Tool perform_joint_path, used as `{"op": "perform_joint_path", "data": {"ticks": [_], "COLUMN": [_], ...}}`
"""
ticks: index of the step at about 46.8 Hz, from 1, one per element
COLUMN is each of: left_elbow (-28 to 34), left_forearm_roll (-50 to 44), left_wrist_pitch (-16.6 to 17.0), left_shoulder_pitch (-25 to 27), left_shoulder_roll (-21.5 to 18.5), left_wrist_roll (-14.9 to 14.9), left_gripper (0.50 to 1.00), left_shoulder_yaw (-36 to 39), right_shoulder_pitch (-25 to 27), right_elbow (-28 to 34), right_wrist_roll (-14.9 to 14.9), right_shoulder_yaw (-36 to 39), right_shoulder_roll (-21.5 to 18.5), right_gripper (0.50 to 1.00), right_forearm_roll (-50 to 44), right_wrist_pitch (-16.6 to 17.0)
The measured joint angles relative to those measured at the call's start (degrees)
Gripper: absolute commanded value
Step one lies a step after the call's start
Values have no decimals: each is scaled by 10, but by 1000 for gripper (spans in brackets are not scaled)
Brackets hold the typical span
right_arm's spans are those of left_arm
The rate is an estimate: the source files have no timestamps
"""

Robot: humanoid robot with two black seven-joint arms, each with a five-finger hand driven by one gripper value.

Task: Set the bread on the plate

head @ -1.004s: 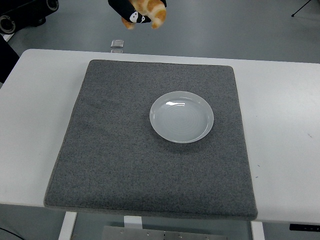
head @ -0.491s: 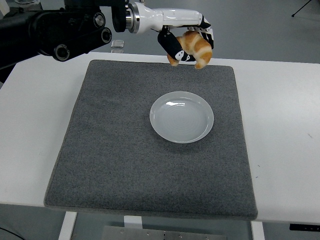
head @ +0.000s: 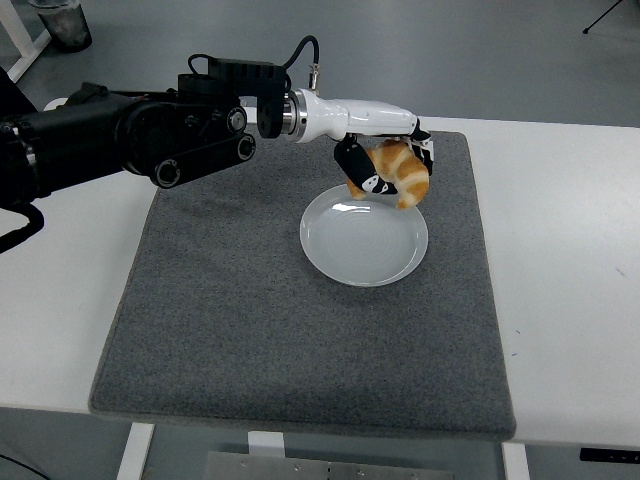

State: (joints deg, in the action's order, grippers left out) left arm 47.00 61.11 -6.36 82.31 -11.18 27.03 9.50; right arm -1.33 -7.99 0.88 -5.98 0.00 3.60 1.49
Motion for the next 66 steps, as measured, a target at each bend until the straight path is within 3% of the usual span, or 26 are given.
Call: {"op": "perform_joint_path", "data": {"ticks": [19,38,48,66], "left_elbow": [0,-12,-12,-13], "left_forearm_roll": [79,81,80,81], "left_wrist_pitch": [2,4,28,37], "left_shoulder_pitch": [-51,-68,-82,-86], "left_shoulder_roll": [0,0,10,15], "left_wrist_roll": [-5,-8,-8,-8], "left_gripper": [500,500,500,500], "left_shoulder_yaw": [1,28,28,29], "right_shoulder_pitch": [0,0,0,0], "right_elbow": [0,0,0,0], "right_wrist_roll": [0,0,0,0], "right_shoulder_yaw": [0,0,0,0], "right_shoulder_roll": [0,0,0,0], "right_gripper": [952,952,952,952], "right_forearm_roll": [0,0,0,0], "right_wrist_pitch": [0,0,0,0]}}
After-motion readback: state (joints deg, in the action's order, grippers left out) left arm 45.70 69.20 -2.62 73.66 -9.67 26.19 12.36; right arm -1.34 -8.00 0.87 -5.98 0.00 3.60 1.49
